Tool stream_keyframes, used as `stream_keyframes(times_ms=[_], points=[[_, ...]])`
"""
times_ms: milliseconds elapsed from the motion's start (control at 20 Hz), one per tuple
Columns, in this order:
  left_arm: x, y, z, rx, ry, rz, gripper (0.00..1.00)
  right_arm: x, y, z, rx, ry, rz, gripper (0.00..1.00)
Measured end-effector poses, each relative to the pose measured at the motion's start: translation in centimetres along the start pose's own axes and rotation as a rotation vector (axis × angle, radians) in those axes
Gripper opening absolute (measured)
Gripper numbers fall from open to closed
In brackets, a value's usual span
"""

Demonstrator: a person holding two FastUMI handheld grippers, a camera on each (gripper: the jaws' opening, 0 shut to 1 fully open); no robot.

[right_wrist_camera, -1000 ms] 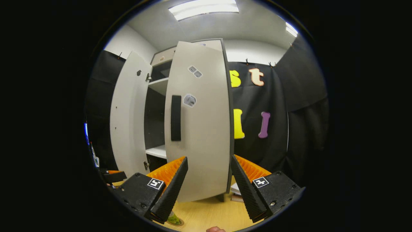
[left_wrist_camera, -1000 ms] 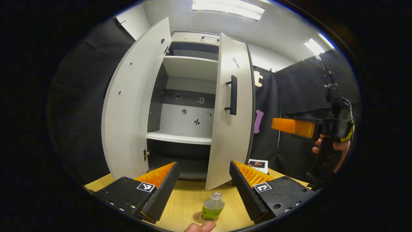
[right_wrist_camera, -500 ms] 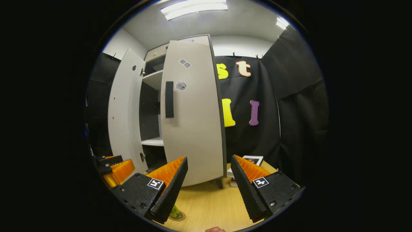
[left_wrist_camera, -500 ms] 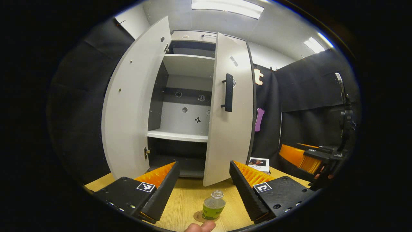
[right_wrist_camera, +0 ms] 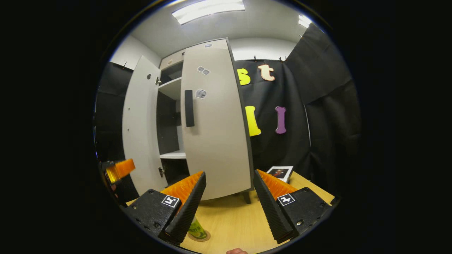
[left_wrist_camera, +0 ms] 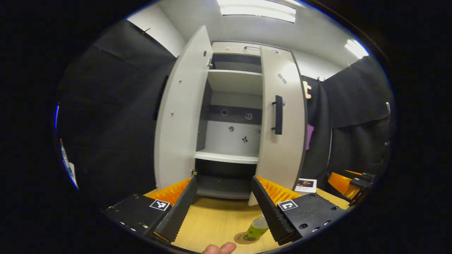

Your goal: Grasp the bottle in the cabinet with the left hand and place it on the coaster, then close the right door with the right hand and the left door with the left hand.

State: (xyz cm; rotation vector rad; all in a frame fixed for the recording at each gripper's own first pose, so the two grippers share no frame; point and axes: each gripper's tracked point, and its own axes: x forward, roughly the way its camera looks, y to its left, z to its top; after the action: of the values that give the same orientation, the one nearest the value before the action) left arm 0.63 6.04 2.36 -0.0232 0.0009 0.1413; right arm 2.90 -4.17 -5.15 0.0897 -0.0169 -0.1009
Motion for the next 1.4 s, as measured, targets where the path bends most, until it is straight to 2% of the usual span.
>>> stream_keyframes(times_ms=[150,300,550,700,900,1150,1200,1250,1300,1400], points=[[-0.3,6.4,4.8,-0.006,-0.119,0.147,0.95,0.4,0.5,-0.7,-0.013,0.030,0.034,0.83],[0.0,14.3,6.4,0.091,-0.138,0.343,0.95,0.4,-0.7,-0.2,-0.057,0.028,0.017,0.83],[4.6,22.8,8.3,0.122,-0.131,0.446,0.95,0.3,-3.2,1.4,-0.049,-0.005,-0.046,0.83],[9.1,23.5,9.2,0.075,-0.126,0.408,0.95,0.4,-4.7,1.8,-0.064,-0.010,-0.079,0.83],[12.4,23.0,9.6,0.076,-0.121,0.373,0.95,0.4,-6.9,2.6,-0.068,-0.015,-0.133,0.83],[12.8,22.1,9.9,0.110,-0.143,0.368,0.94,0.1,-7.8,3.2,-0.044,-0.035,-0.149,0.83],[13.0,21.7,9.9,0.111,-0.137,0.347,0.94,0.1,-7.8,3.1,-0.045,-0.034,-0.148,0.83],[13.2,21.3,9.9,0.121,-0.131,0.319,0.99,0.2,-7.6,2.9,-0.050,-0.030,-0.146,0.83],[13.3,20.8,9.9,0.131,-0.122,0.286,0.93,0.3,-7.5,2.7,-0.055,-0.025,-0.143,0.83],[12.9,19.4,10.6,0.132,-0.136,0.228,0.94,0.5,-7.2,2.4,-0.046,-0.021,-0.132,0.83]])
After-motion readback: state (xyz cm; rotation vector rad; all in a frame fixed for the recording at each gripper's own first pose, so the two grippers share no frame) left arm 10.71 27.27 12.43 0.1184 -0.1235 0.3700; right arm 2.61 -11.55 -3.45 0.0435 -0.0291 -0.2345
